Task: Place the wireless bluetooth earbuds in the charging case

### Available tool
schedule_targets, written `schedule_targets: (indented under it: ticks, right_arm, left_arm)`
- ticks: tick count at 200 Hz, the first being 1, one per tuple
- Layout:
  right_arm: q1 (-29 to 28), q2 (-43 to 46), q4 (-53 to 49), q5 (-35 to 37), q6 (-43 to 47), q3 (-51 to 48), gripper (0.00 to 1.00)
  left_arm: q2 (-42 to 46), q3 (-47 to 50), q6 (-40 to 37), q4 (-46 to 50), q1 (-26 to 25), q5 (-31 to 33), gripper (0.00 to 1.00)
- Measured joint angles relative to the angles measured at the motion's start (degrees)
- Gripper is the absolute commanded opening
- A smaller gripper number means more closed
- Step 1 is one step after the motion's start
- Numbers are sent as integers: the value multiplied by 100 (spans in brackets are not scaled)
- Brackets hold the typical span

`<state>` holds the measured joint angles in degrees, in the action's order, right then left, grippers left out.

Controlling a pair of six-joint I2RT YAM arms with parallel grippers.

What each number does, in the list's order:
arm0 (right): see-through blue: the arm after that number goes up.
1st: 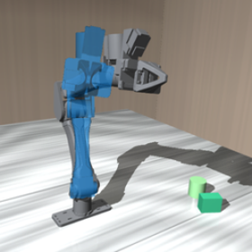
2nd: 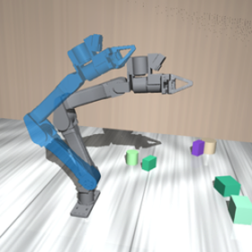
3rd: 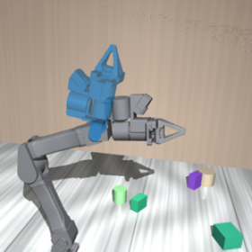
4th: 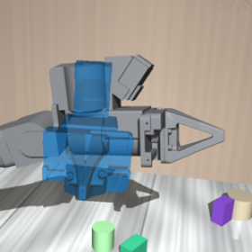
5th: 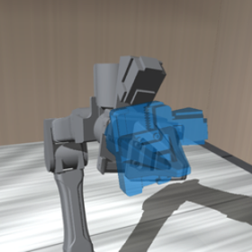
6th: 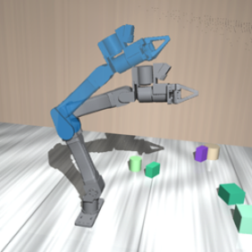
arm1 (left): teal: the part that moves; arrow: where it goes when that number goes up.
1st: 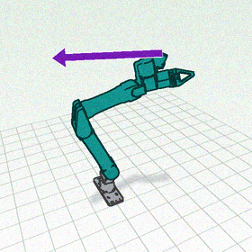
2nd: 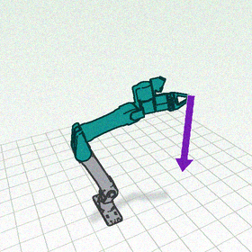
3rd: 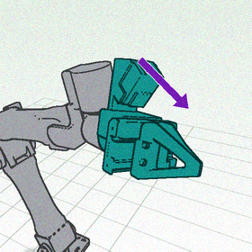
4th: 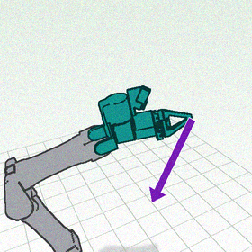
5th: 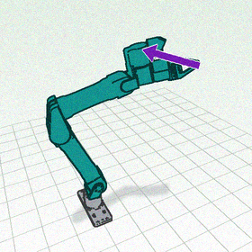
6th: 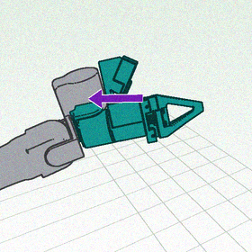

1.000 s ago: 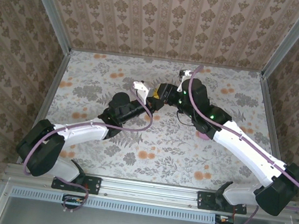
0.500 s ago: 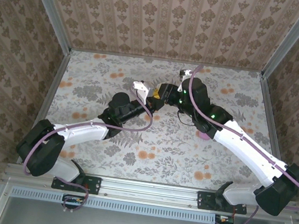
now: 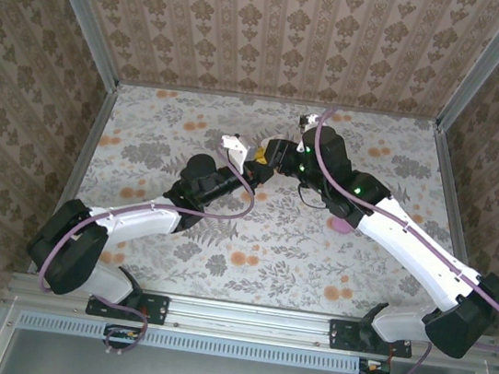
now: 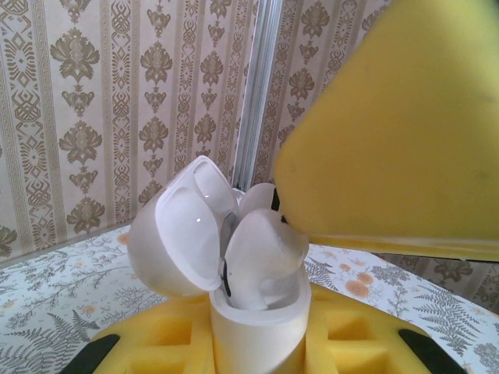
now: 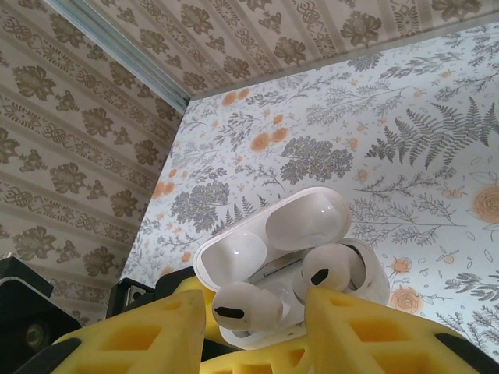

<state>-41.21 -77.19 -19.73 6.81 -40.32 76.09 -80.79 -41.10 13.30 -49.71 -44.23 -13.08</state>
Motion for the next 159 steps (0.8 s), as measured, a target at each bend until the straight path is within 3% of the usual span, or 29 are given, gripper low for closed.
schedule_targets:
  ticks: [17,60,77,96,159]
  right_arm:
    - [0,0,-4,-26,26,17,51]
    - [0,11,-109,-39,111,122,52]
    - [0,39,-111,-81,109,122,48]
    - [0,129,-114,-85,153,122,35]
    - [0,175,-157,-251,177,203,28]
  left_arm:
    - [0,0,0,0,0,-2,23]
    - [0,-11,0,-4,0,-63,23]
    - [0,-22,-2,-4,0,-68,23]
    - [0,-24,-2,-2,0,-70,24]
    - [0,-26,-7,0,2,-149,23]
